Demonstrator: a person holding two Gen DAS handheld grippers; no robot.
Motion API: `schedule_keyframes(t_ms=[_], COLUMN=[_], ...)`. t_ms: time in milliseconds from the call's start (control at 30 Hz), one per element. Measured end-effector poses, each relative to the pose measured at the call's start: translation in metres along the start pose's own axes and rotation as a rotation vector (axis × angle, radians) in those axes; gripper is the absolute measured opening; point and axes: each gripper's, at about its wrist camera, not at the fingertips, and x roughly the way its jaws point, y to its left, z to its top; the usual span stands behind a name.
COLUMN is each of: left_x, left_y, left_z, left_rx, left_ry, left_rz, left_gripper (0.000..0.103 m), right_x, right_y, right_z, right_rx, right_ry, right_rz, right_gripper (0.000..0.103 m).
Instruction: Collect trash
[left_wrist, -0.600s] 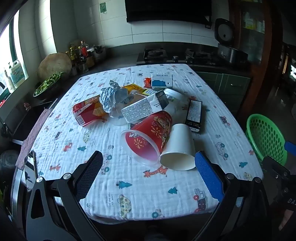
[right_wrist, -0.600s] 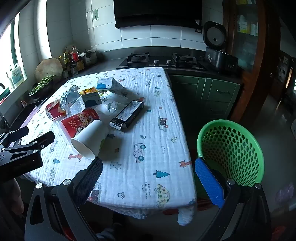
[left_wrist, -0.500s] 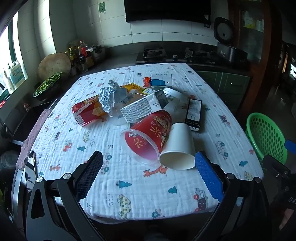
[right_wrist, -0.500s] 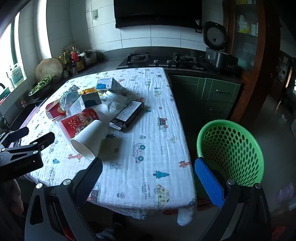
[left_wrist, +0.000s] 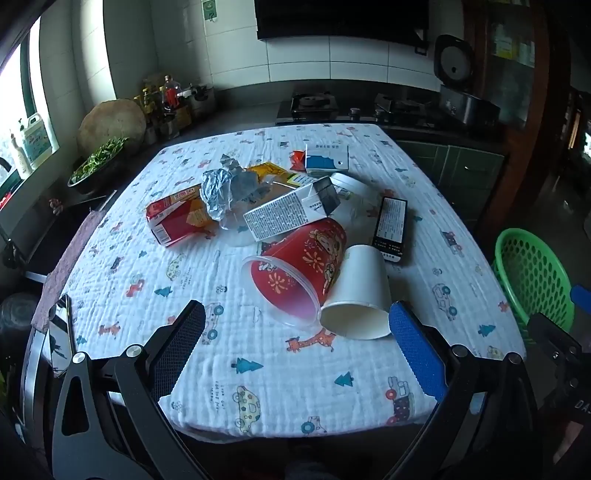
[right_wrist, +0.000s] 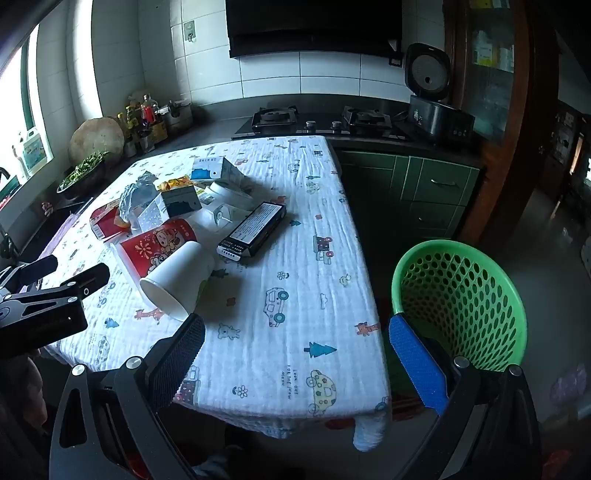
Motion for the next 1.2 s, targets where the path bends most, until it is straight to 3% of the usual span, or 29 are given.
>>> schedule_keyframes(t_ms=[1200], left_x=[0.002], left_y=[-0.002], left_z=[0.004], left_rx=[0.005], left_ry=[-0.016], left_rz=[0.008], left_gripper=[0.098], right_x=[0.008], right_y=[0.001], right_z=[0.002], right_rx=[-0.004], right_ry=[-0.003], right_rz=[-0.002], right_gripper=[0.097])
